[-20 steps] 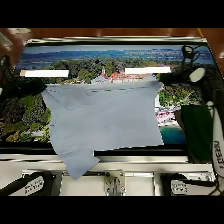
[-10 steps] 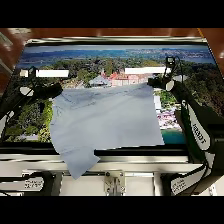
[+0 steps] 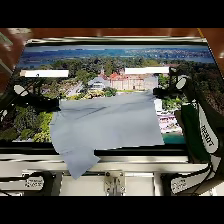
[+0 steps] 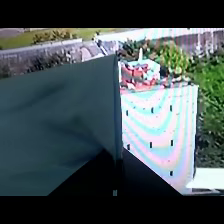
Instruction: Fold the shirts.
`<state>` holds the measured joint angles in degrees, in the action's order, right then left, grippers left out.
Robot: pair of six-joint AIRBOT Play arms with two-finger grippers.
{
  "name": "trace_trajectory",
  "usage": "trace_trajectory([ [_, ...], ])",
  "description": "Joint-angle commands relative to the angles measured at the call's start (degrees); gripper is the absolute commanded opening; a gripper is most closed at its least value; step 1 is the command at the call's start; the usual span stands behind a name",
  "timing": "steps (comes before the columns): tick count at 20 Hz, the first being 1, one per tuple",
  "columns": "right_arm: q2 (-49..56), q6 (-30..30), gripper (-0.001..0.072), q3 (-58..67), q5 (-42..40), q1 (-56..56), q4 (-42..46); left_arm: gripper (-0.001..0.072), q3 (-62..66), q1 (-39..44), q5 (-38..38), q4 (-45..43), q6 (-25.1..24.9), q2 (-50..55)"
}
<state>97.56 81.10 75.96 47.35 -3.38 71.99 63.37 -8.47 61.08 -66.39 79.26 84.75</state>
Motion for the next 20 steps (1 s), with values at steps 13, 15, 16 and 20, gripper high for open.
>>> trace_trajectory([
  [13,-3.6,-1.6,0.0521,0.0,12.8,-2.3,-2.3,0.0652,3.4,-1.7,21.1,-6.4,8.9,0.5],
  [15,-8.5,-2.8,0.052,0.0,18.1,-5.7,-0.1,0.0503,2.8,-4.0,25.7,-6.5,8.5,-3.7],
  [16,-10.1,-2.8,0.052,0.0,23.9,-8.3,3.8,0.049,1.2,-4.8,27.7,-6.5,8.0,-6.1],
  [20,-12.3,-4.1,0.0519,-3.4,40.8,-22.8,1.4,0.0611,-18.5,-7.4,28.0,-6.5,6.3,-18.8],
])
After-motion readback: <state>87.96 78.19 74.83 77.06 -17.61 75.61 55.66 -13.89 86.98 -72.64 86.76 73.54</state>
